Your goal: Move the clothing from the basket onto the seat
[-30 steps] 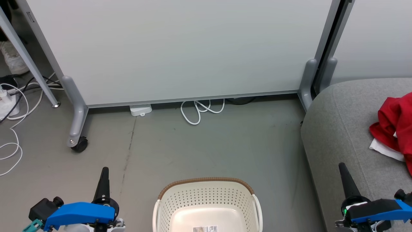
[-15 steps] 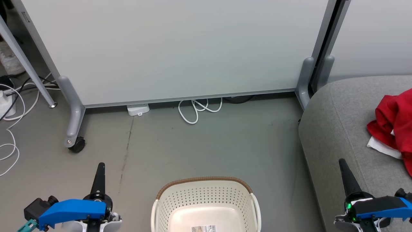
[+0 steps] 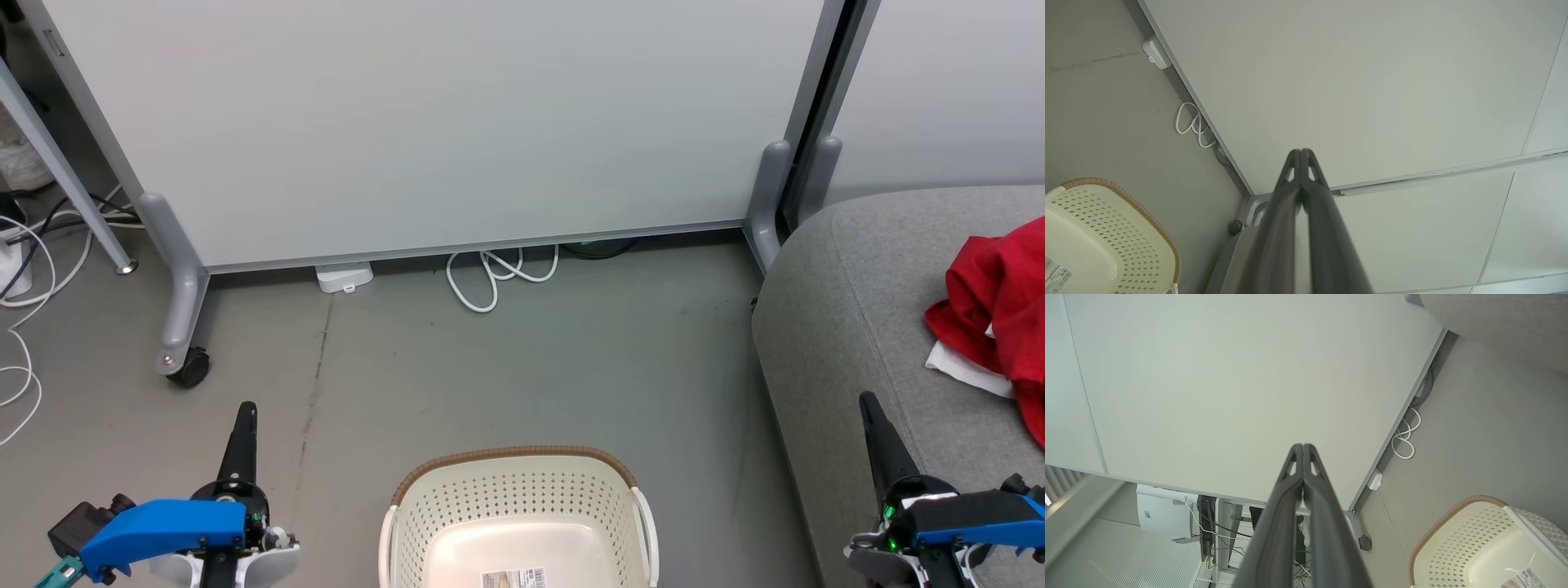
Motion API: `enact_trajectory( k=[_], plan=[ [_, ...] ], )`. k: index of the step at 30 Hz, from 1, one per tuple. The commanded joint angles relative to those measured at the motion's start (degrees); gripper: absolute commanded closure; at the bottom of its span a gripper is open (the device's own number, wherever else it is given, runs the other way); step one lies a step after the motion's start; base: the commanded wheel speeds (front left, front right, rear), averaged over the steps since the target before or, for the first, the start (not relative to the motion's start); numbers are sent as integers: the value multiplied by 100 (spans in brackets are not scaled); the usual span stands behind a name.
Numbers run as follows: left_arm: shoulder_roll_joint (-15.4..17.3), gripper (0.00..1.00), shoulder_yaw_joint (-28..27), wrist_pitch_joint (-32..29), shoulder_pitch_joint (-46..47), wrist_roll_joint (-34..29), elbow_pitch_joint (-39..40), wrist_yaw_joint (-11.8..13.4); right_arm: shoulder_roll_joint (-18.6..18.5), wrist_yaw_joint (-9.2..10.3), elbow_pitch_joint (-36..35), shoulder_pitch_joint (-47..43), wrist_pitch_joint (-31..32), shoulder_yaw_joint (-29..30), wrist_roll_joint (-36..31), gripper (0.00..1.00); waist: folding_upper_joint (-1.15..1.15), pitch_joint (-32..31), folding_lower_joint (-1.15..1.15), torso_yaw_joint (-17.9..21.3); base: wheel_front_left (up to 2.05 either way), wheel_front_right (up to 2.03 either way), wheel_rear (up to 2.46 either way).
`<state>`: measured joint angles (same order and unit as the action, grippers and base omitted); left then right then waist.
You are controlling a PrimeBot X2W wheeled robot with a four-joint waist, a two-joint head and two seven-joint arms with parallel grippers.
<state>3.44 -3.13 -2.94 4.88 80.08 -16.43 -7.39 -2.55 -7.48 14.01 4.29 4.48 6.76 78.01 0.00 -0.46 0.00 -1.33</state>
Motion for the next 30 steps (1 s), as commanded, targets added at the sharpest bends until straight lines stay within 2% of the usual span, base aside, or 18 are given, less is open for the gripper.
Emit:
enact_trajectory(
  k=[1,30],
  plan=[
    [8,100,-55,-28,113,80,63,-14,-42,-2,-28,96,30,-7,110,100,0,2,0,3,0,0,0],
    [-54,100,-336,-348,161,1125,241,-18,-47,-2,-1,213,198,-24,1323,100,0,56,0,117,0,0,0]
  ],
)
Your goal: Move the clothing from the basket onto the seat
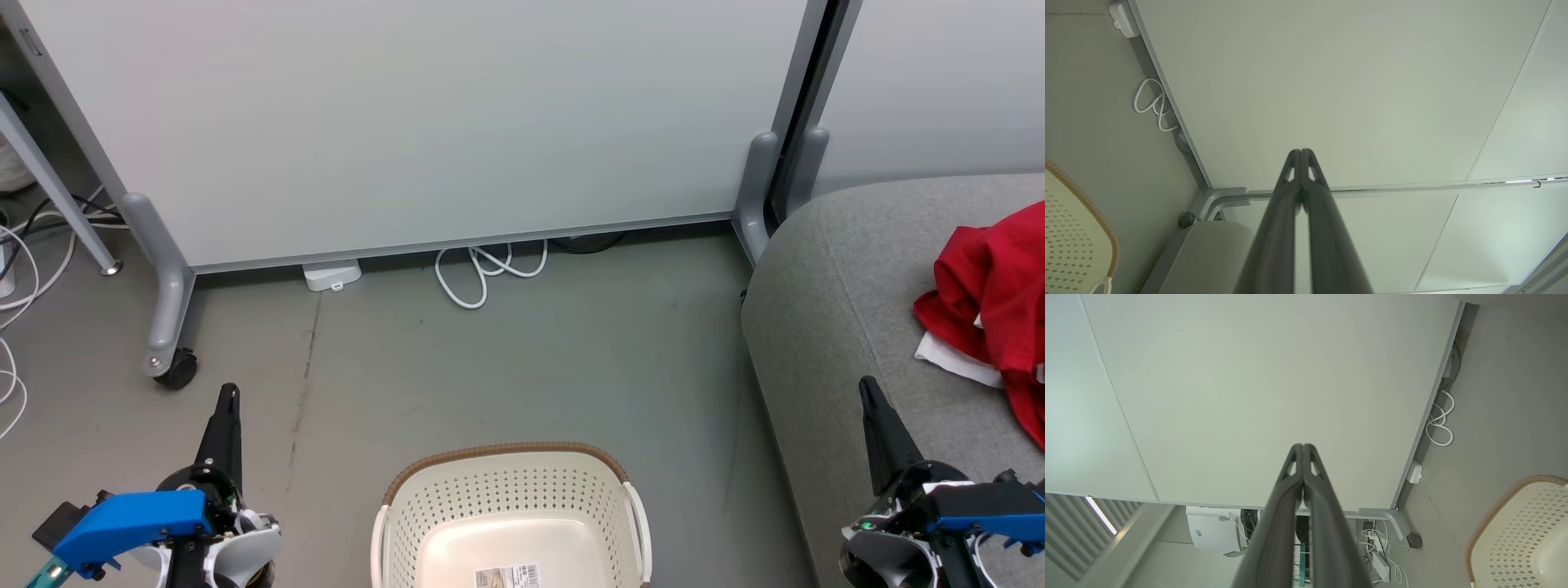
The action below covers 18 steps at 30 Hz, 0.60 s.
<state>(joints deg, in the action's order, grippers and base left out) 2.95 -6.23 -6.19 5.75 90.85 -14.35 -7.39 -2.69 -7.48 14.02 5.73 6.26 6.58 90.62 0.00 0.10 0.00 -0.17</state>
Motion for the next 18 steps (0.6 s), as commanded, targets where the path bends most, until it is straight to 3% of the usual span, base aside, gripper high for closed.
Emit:
enact_trajectory(
  k=[1,18],
  plan=[
    [-7,100,-33,-31,76,84,40,-18,-34,-2,-1,74,27,-5,98,100,0,2,0,5,0,0,0],
    [-11,100,-58,-61,72,156,52,-18,-34,-2,2,81,40,-7,187,100,0,8,0,17,0,0,0]
  ],
)
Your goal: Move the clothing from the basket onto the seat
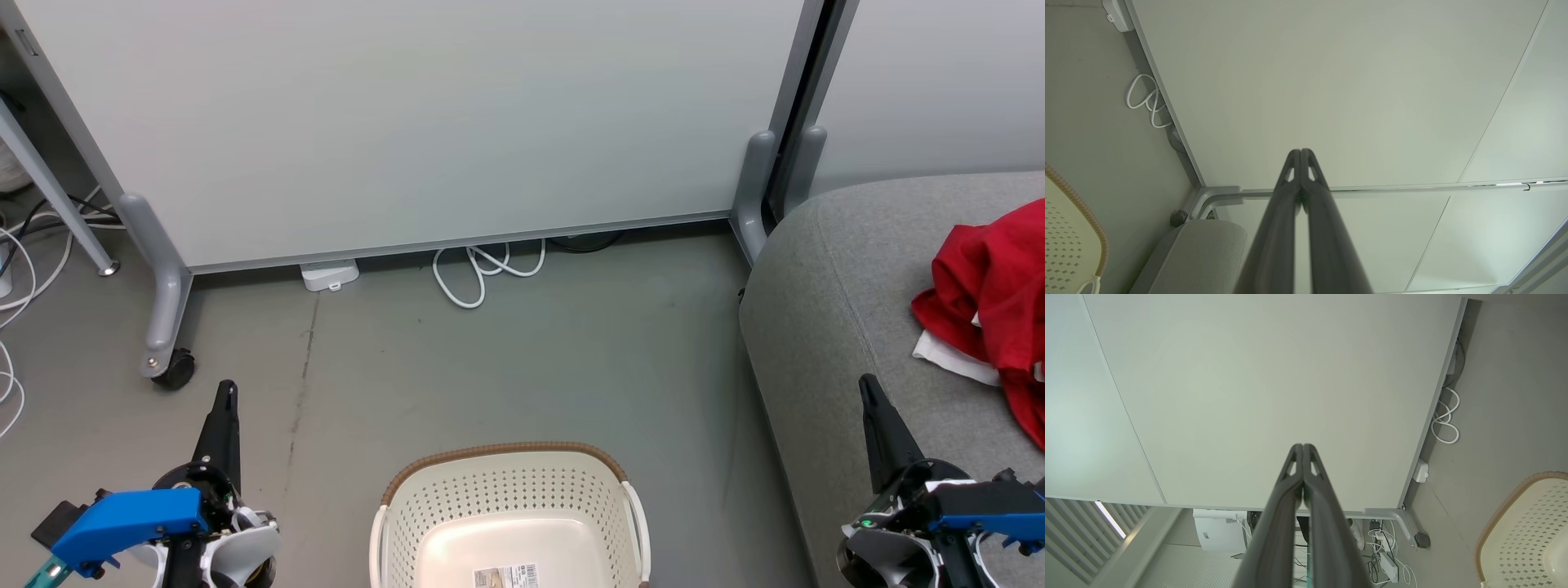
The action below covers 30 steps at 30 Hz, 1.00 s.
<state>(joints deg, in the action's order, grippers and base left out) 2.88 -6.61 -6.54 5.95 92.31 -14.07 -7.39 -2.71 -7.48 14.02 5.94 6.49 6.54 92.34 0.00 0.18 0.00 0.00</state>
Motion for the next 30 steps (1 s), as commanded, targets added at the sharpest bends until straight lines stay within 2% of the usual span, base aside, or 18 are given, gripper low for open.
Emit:
enact_trajectory(
  k=[1,30],
  plan=[
    [-5,100,-21,-26,53,10,23,-18,-32,-2,2,60,17,-3,15,100,0,0,0,0,0,0,0],
    [-5,100,-21,-27,53,9,24,-18,-32,-2,2,60,16,-4,16,100,0,0,0,0,0,0,0]
  ],
)
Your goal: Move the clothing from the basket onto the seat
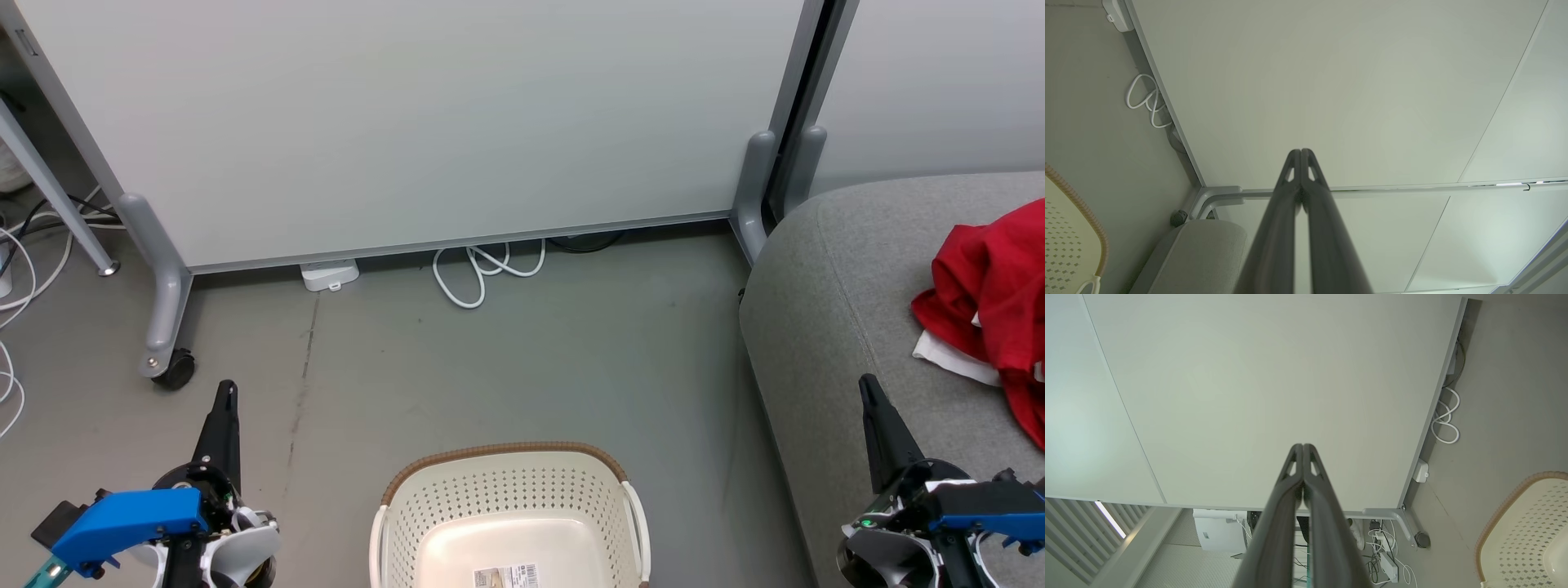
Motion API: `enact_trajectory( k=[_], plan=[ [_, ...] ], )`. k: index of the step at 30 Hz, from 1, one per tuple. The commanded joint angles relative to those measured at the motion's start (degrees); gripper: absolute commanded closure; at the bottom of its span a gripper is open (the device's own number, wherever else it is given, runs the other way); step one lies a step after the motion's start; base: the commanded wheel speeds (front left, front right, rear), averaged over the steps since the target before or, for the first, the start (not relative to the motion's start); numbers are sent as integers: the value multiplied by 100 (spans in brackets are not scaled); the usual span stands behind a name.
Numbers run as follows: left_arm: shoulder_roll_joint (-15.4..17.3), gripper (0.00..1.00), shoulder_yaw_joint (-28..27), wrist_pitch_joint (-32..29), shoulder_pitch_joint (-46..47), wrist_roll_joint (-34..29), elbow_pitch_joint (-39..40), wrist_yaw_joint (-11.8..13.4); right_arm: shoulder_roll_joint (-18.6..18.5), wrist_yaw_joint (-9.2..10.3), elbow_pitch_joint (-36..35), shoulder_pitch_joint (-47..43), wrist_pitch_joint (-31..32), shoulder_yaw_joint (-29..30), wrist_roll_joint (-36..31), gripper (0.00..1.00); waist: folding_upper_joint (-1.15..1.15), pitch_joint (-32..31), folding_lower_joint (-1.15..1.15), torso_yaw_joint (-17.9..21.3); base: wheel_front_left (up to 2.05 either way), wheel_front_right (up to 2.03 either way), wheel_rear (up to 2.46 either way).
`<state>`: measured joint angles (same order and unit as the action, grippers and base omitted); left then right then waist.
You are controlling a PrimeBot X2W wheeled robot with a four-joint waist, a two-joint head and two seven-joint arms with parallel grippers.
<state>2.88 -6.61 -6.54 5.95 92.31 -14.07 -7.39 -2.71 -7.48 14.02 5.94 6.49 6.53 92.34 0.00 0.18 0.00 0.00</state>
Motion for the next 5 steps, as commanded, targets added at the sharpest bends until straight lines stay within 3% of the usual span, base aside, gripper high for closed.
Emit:
enact_trajectory(
  k=[1,5],
  plan=[
    [-5,100,-21,-26,53,9,24,-18,-32,-2,2,60,16,-2,16,100,0,0,0,0,0,0,0],
    [-5,100,-21,-27,53,9,24,-18,-32,-2,2,60,16,-2,16,100,0,0,0,0,0,0,0]
  ],
)
